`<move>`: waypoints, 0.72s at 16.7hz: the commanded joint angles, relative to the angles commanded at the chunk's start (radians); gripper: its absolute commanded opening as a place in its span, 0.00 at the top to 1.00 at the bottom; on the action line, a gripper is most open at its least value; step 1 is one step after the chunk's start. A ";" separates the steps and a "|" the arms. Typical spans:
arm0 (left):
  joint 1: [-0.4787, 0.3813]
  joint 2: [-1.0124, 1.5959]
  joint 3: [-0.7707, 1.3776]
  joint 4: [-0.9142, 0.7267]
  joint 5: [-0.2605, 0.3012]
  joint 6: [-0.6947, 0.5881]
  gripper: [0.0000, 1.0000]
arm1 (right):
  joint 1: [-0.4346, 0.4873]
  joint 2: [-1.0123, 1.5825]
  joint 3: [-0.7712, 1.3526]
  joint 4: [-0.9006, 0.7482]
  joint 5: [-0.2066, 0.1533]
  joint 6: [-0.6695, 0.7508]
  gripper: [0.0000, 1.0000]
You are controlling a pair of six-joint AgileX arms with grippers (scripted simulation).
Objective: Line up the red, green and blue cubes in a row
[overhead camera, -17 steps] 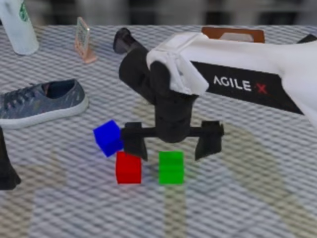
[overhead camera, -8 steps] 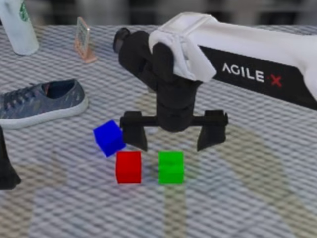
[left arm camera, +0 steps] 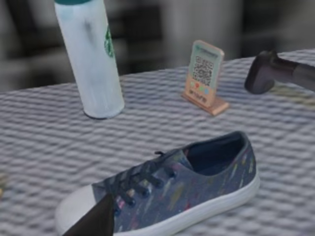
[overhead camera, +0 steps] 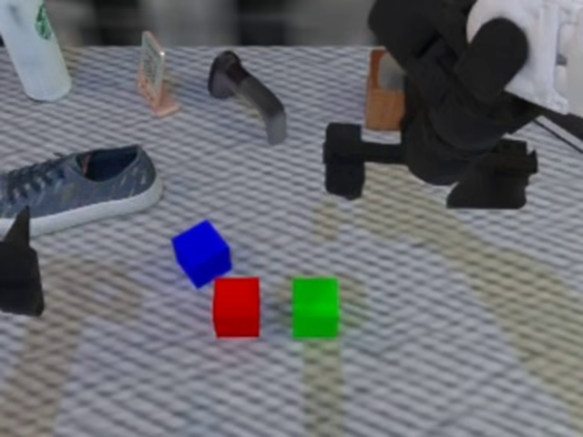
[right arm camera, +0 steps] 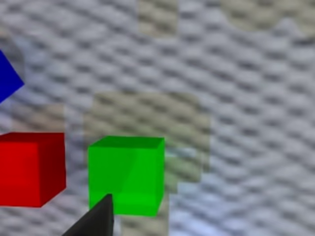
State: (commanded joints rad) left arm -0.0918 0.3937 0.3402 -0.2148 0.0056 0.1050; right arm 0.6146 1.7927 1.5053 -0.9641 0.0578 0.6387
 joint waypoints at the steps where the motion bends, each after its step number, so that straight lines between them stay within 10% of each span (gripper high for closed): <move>1: -0.017 0.086 0.065 -0.047 0.000 0.022 0.00 | -0.031 -0.086 -0.072 0.044 0.005 -0.033 0.00; 12: -0.225 1.176 0.851 -0.635 -0.006 0.294 0.00 | -0.401 -1.162 -0.987 0.614 -0.002 -0.432 0.00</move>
State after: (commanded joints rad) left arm -0.3167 1.5695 1.1913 -0.8499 -0.0009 0.3993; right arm 0.2137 0.6311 0.5185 -0.3500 0.0562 0.2068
